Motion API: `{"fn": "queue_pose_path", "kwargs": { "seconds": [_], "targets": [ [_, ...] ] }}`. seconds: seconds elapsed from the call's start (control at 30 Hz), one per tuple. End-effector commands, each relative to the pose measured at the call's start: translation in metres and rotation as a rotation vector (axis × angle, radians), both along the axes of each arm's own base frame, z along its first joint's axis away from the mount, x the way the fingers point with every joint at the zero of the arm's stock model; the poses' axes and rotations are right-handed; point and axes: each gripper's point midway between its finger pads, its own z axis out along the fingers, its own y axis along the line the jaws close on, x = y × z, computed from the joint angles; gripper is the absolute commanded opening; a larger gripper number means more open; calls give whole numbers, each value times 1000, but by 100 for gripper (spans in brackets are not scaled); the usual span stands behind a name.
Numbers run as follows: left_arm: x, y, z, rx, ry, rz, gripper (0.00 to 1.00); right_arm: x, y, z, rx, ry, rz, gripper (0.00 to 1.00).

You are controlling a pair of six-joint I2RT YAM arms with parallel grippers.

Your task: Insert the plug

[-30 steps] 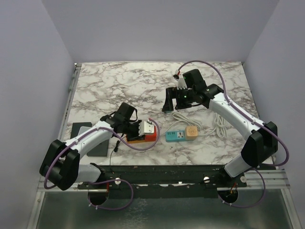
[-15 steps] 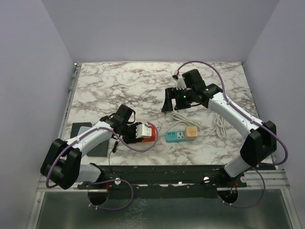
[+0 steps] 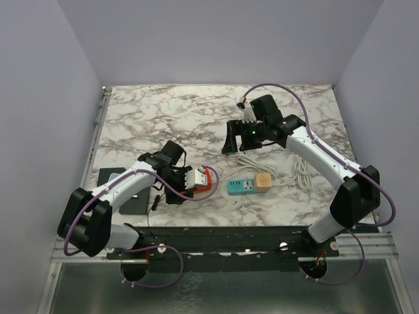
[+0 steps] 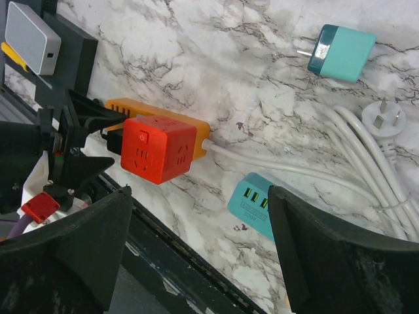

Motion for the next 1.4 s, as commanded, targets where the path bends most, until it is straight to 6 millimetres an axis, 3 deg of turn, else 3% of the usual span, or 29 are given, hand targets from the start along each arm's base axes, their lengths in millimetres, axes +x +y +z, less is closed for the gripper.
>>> {"fn": "queue_pose_path", "kwargs": {
  "seconds": [0.0,0.23,0.43,0.87,1.27,1.37],
  "targets": [
    [-9,-3,13,-13,82,66,72,-1,2,11,25,-6,6,89],
    [17,-17,36,-101,-30,160,72,-1,3,13,32,-8,8,89],
    [24,-24,48,-157,-72,190,70,-2,3,13,39,-7,8,89],
    [34,-34,51,-199,-83,191,65,-3,6,9,45,9,13,85],
    [36,-34,56,-208,-122,173,39,-2,6,5,41,15,13,82],
    [34,-33,54,-206,-120,166,38,-2,6,3,41,18,14,81]
  ]
}}
